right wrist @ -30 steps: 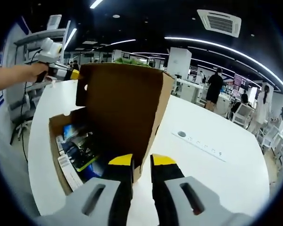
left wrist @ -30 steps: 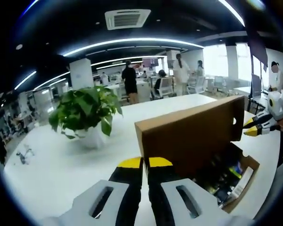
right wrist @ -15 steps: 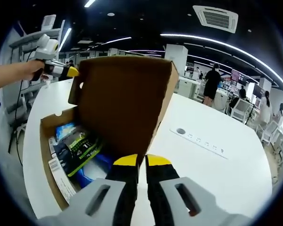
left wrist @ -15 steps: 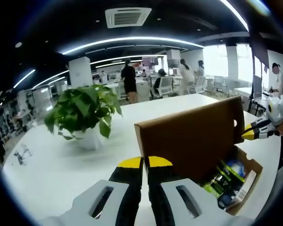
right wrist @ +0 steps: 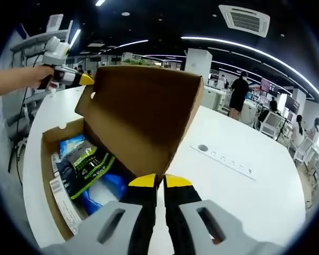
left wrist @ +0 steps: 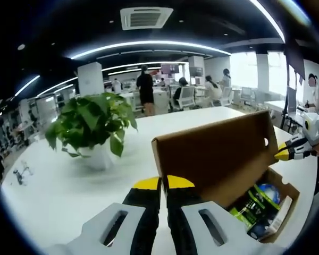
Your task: Operate the shoe box by opening the lid, removing the specified soft item, and placing it in the target area until the item is outside and the box remains undamaged.
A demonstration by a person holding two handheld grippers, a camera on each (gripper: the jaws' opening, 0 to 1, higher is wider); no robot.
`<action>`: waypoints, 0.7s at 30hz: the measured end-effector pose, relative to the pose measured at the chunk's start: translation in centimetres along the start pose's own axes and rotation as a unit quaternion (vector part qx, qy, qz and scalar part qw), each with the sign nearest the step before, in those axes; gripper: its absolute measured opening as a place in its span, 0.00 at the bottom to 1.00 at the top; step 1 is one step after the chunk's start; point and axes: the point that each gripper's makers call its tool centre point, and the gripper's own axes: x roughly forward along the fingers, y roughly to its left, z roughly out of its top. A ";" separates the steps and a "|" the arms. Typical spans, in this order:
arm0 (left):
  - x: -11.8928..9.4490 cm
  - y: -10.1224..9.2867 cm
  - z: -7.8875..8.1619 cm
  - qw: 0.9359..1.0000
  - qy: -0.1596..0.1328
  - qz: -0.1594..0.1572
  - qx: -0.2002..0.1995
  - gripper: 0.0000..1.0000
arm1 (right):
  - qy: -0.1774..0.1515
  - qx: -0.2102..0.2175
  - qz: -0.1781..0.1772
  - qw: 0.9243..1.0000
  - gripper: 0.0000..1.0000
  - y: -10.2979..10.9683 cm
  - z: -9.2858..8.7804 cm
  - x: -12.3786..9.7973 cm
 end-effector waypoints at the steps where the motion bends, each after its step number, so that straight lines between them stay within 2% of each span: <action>1: 0.2 0.0 0.0 1.000 0.000 0.000 0.002 0.00 | 0.000 -0.003 0.000 1.000 0.02 0.0 0.0 0.0; 9: 0.6 0.0 -1.0 1.000 0.009 -0.002 -0.005 0.00 | 0.003 -0.019 -0.002 1.000 0.02 -0.2 0.1 0.3; 15: 0.3 -0.6 -3.3 1.000 0.027 -0.005 -0.014 0.00 | 0.005 -0.019 -0.003 1.000 0.02 -0.3 0.1 0.5; 21: -0.2 -1.0 -4.8 0.999 0.038 -0.006 -0.026 0.00 | 0.009 -0.025 -0.004 1.000 0.02 -0.4 0.1 0.7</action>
